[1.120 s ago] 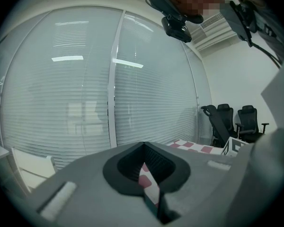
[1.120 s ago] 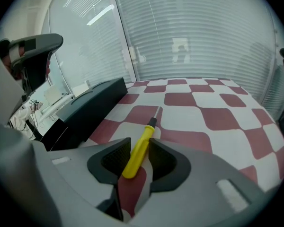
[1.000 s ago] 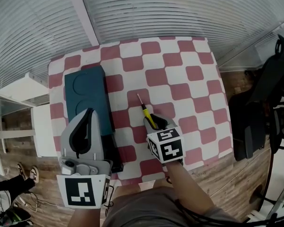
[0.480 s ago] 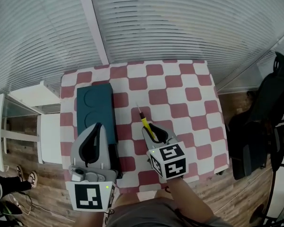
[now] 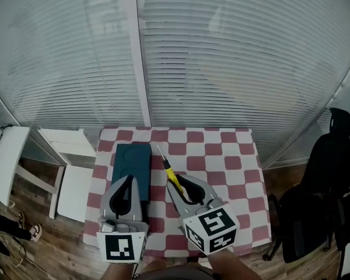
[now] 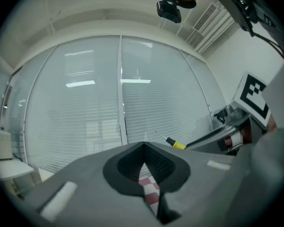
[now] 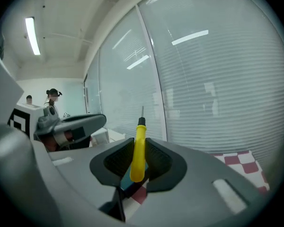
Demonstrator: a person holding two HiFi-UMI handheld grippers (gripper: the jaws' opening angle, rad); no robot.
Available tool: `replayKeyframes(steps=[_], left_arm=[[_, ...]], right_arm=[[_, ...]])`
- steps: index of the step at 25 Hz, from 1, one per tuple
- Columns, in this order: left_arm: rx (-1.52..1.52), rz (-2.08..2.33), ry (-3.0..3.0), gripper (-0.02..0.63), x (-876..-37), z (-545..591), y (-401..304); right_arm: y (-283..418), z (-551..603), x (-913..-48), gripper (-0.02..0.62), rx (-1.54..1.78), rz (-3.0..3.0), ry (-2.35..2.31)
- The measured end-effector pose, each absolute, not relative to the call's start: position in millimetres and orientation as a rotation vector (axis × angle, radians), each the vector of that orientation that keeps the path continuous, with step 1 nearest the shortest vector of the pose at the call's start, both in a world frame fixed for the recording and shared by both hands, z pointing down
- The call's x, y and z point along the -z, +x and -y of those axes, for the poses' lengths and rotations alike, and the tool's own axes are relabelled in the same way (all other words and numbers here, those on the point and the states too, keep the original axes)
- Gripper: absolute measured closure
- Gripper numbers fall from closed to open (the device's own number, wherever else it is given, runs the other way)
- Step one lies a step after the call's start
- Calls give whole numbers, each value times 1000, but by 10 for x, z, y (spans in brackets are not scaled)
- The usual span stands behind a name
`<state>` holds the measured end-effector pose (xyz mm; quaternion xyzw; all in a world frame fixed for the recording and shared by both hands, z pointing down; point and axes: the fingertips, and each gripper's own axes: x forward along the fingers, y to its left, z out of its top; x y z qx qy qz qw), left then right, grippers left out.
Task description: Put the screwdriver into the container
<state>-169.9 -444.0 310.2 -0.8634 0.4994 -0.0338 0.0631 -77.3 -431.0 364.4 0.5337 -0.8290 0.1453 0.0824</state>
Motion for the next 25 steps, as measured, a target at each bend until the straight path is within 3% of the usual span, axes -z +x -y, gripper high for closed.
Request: replayKeyframes(steps=[9,25], left_arm=[[72,-1631,-2458,606,-2862,4077,-1733],[157,-1843,-2316,606,-2953,3577,-1920]], right_arm=[[-837,4016,-2961,497,-258,2670,1455],[-1090,3714,-3249,497,-290,2752,1177]])
